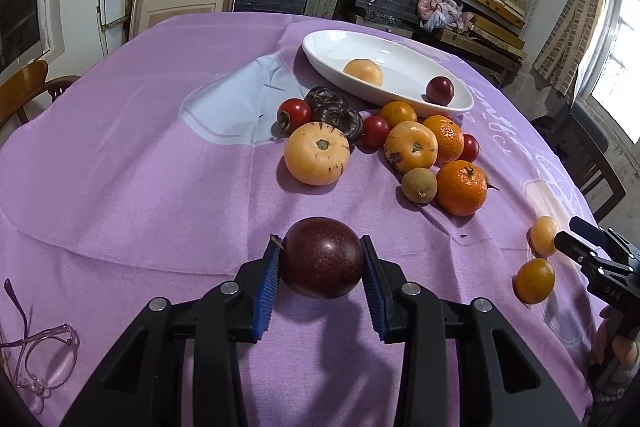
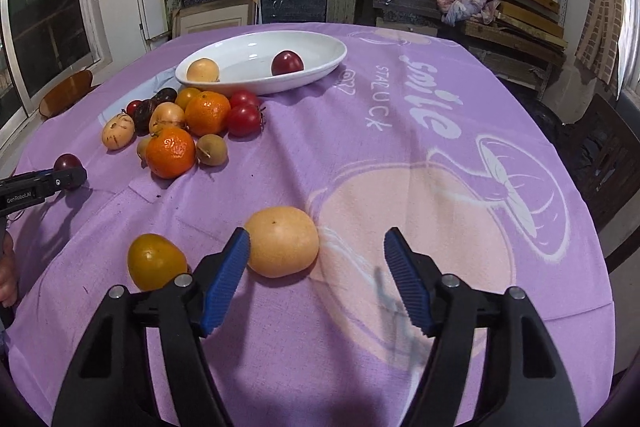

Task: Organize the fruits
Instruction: 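Close the left tool on the dark purple fruit while the right tool closes on the grapefruit, then carry both fruits over the white plate and open both tools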

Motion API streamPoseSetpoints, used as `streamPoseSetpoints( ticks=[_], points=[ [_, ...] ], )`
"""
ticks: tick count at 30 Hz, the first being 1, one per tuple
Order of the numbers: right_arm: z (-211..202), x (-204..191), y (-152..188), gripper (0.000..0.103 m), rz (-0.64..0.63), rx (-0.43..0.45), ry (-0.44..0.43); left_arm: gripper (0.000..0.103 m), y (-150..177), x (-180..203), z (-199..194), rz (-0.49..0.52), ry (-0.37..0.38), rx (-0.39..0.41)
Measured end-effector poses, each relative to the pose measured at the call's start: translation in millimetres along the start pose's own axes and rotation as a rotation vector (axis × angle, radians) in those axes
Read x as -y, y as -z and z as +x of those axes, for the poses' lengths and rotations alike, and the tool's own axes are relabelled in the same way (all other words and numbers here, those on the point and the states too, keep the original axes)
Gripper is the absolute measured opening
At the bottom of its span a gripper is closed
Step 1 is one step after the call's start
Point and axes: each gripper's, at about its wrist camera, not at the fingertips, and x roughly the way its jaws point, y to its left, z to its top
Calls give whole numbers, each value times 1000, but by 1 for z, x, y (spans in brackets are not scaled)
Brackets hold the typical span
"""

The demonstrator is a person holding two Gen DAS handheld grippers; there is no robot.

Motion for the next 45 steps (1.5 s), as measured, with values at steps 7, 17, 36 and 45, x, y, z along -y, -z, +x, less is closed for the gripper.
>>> streamPoseSetpoints(
  ticks=[7,17,36,45],
  points=[
    [8,-21,-6,68,-74,-13,11,39,1,0,1,-2,4,-5],
    [20,-20,-6,52,-67,-63,-12,39,2,1,2,0,5,-11],
    [7,-2,-19,45,8,-41,-75,39,-4,5,-6,15,18,17],
    [5,-6,-108,45,-55,62,-84,39,-90,23,12,96,10,16]
  ],
)
